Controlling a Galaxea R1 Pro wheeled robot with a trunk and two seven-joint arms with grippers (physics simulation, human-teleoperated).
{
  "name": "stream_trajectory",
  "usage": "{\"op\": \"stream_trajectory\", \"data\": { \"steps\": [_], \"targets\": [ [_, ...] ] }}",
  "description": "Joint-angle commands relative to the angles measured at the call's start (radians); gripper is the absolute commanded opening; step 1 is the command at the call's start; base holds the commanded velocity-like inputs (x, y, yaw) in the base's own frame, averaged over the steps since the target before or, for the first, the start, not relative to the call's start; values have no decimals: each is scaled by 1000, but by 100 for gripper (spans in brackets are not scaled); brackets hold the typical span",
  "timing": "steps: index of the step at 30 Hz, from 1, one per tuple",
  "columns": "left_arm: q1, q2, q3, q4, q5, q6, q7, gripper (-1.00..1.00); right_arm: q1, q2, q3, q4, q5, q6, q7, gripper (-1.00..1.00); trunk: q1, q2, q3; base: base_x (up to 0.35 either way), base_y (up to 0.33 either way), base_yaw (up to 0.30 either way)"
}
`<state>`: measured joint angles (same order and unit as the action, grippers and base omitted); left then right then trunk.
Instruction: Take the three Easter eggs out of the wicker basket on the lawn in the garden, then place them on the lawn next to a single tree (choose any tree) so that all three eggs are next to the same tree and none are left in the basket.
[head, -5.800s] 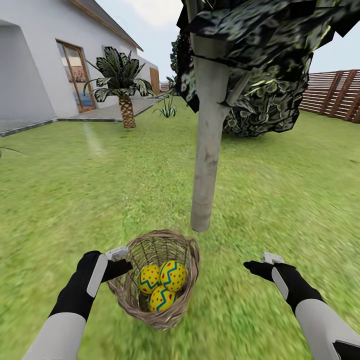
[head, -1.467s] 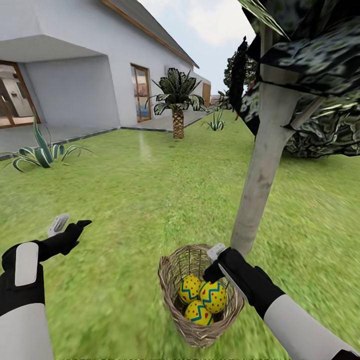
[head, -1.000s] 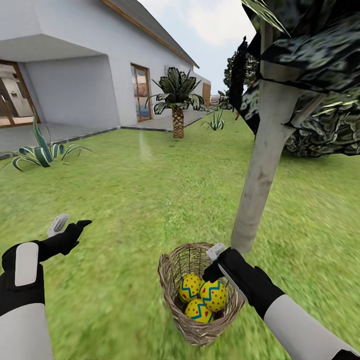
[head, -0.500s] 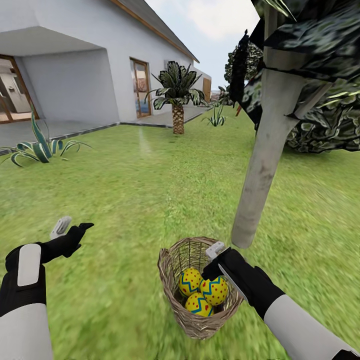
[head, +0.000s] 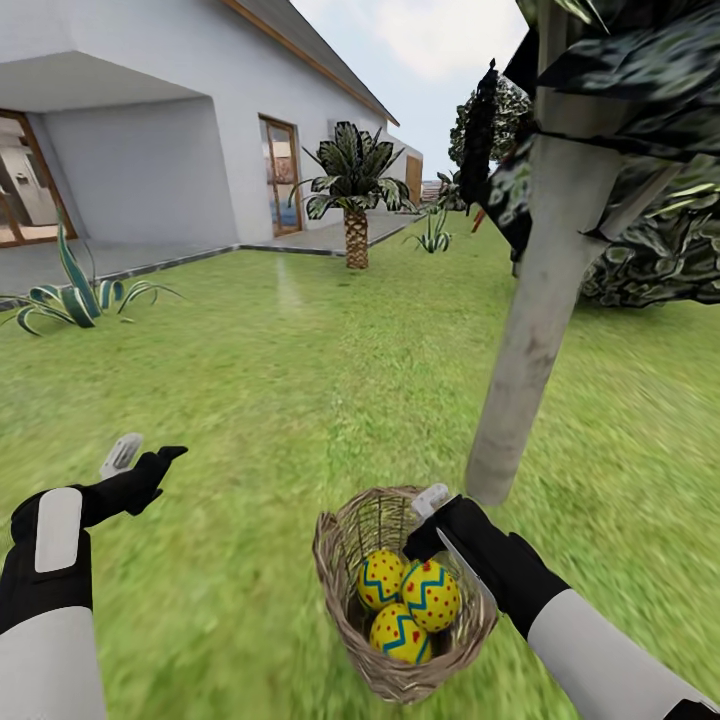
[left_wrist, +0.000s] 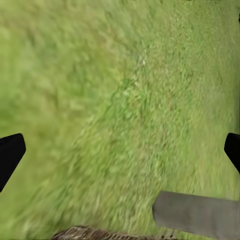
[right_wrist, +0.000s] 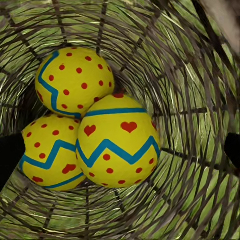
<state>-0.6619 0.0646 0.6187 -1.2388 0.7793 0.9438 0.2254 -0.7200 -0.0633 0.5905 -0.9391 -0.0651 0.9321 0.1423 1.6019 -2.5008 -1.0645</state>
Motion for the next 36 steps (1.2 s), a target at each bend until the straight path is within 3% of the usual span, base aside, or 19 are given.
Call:
{"op": "stream_trajectory", "data": {
  "steps": [1,12,14,20,21,26,29,36],
  "targets": [
    [-1,0,1,-1,11,4,9,100,-1,-1,3,-1,-6,4,-3,100,0,0,-1,330,0,0],
    [-1,-2,1,-2,11,3,9,100,-1,0,2,-1,-13,12,-3,100,0,0,-1,85,0,0],
    [-1,-1,1,-5,12,6,-20,100,-1,0,1,0,-13,13,-3,100,0,0,-1,1,0,0],
    [-1,8,-3,26,12,46,-306,100,-1,-4,0,16,-13,13,-3,100,0,0,-1,0,0,0],
    [-1,9,-3,24,12,59,-409,100,-1,-4,0,31,-13,13,-4,100,0,0,-1,0,0,0],
    [15,36,-4,23,10,66,-670,100,-1,-5,-1,85,-14,13,-4,100,0,0,-1,0,0,0],
    [19,41,-3,25,10,66,-707,100,-1,-2,-2,96,-13,13,-4,100,1,-1,-5,0,0,0],
    [21,46,0,23,8,66,-716,100,-1,-1,1,113,-13,10,-3,100,4,-2,-32,0,0,0]
  ]
}}
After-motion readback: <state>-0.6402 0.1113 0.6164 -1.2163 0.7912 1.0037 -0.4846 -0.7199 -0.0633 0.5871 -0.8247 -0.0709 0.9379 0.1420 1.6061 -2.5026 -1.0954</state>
